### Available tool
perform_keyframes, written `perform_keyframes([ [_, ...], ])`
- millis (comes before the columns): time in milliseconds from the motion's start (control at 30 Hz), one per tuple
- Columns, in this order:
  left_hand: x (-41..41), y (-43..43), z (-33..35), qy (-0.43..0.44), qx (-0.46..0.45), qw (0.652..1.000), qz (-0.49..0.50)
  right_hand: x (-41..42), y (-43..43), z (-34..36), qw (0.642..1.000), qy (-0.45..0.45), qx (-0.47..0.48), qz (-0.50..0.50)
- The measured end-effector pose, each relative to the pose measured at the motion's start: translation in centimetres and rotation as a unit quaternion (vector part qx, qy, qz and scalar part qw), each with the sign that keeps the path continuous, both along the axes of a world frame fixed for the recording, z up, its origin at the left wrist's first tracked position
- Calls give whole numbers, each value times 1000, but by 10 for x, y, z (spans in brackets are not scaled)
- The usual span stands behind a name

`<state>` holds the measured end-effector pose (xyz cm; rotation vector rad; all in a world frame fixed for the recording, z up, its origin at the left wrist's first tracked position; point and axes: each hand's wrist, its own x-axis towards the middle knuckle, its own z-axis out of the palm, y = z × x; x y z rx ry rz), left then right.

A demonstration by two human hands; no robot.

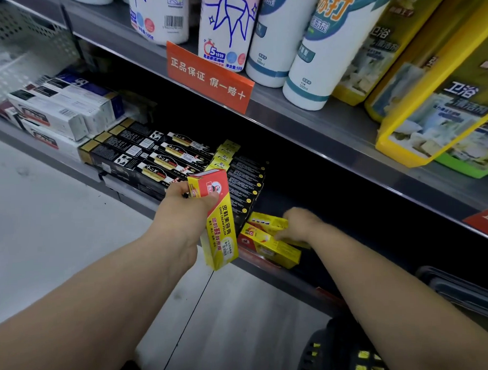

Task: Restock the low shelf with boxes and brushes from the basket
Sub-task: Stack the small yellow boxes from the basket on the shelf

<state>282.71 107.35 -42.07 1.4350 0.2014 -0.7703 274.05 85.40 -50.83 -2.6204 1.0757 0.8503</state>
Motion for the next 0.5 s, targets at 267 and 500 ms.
perform_keyframes([
  [267, -9, -3, -1, 12, 22, 998, -59, -37, 29, 106, 827, -263, 395, -301],
  [500, -23, -5, 10, 18, -5, 993, -113, -69, 67, 115, 705, -304, 539, -347],
])
